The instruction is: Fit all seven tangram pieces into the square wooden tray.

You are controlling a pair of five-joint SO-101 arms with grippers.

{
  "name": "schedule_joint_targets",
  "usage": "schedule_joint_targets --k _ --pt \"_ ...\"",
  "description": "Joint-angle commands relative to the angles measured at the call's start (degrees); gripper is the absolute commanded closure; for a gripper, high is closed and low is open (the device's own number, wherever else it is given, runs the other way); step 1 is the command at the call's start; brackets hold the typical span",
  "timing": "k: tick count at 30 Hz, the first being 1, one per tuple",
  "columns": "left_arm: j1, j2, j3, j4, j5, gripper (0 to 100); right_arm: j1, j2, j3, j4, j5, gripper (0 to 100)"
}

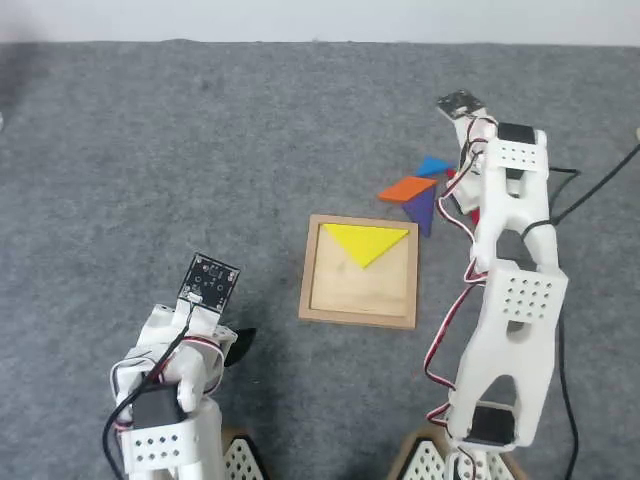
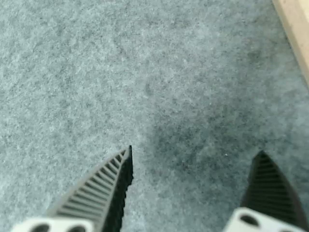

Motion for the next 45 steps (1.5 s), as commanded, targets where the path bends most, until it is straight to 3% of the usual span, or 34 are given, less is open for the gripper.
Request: schedule_joint_targets --k 1,13,19,26,34,38,43,45 --pt "0.00 -0.88 -1.27 0.35 -0.53 63 0.04 1.71 -2.46 0.13 4.57 54.5" --pt "0.00 -0.88 -1.27 0.35 -0.53 63 -3.38 6.55 -2.55 -1.10 12.75 54.5" --pt "0.00 -0.88 -1.27 0.35 -0.53 63 -1.45 7.08 -9.76 9.80 9.76 55.2" --pt "0.00 -0.88 -1.27 0.35 -0.53 63 -2.59 7.25 -15.03 20.53 9.76 75.2" --pt "0.00 -0.88 -1.27 0.35 -0.53 63 -4.53 6.90 -14.95 22.55 9.67 76.0" --pt "0.00 -0.88 -1.27 0.35 -0.53 63 -4.35 6.29 -15.21 26.68 9.23 82.8" --pt "0.00 -0.88 -1.27 0.35 -0.53 63 -4.53 3.38 -15.91 26.51 0.18 96.9" --pt "0.00 -0.88 -1.27 0.35 -0.53 63 -5.14 1.27 -16.88 26.51 -3.34 96.8"
